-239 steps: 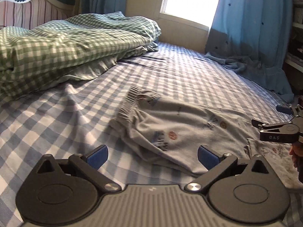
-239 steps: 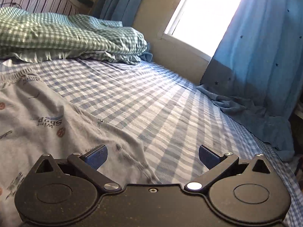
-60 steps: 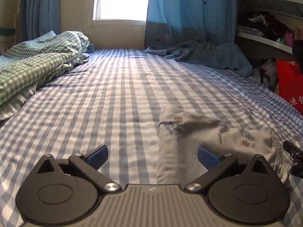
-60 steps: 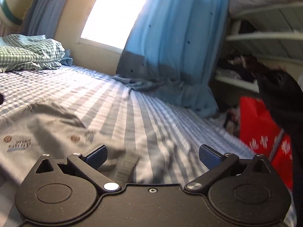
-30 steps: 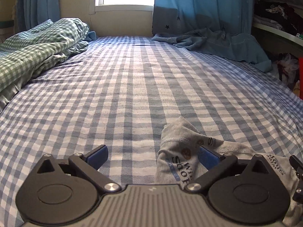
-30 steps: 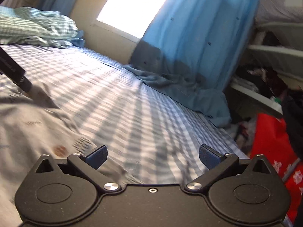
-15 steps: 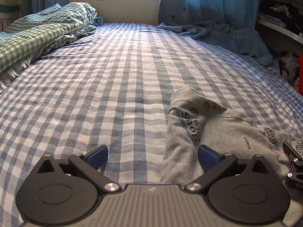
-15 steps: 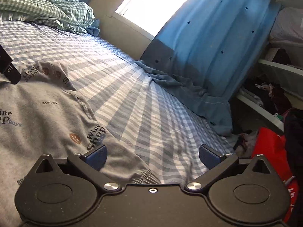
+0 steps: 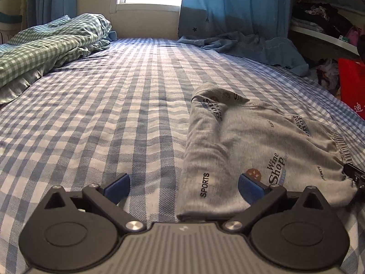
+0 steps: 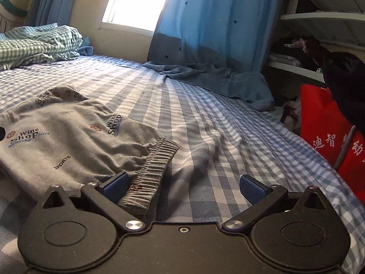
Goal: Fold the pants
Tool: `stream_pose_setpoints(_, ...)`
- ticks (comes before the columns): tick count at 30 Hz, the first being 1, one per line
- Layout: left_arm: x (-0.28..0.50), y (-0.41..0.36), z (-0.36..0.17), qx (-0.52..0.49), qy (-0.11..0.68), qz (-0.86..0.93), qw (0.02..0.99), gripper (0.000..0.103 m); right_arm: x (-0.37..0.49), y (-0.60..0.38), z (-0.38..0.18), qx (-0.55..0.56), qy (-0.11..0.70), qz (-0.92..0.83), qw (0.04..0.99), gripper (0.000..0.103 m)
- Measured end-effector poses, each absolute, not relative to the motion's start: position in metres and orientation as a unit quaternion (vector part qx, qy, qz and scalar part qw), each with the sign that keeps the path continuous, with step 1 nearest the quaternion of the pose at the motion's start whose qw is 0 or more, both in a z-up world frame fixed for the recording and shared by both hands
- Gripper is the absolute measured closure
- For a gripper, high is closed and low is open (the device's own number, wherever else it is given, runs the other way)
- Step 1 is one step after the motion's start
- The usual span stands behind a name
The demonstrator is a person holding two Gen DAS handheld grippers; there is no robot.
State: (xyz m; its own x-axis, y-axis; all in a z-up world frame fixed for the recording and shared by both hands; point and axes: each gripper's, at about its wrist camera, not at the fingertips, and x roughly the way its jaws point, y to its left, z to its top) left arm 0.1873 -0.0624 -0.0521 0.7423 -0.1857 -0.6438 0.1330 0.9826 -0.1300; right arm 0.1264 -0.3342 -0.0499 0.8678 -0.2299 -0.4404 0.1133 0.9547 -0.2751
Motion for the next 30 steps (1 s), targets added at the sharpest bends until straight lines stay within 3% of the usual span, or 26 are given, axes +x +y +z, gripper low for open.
stream_pose_setpoints(12, 0.189, -0.06, -0.052, -0.046, 0.348, -0.089, 0.932, 0.0, 0.129, -0.341, -0.05, -0.101, 0.247, -0.08, 0.96, 0.001)
stream_pose_setpoints(30, 0.188, -0.06, -0.052, -0.045, 0.348, -0.088, 0.932, 0.001, 0.123, -0.319, -0.056, -0.176, 0.223, -0.109, 0.953, 0.001)
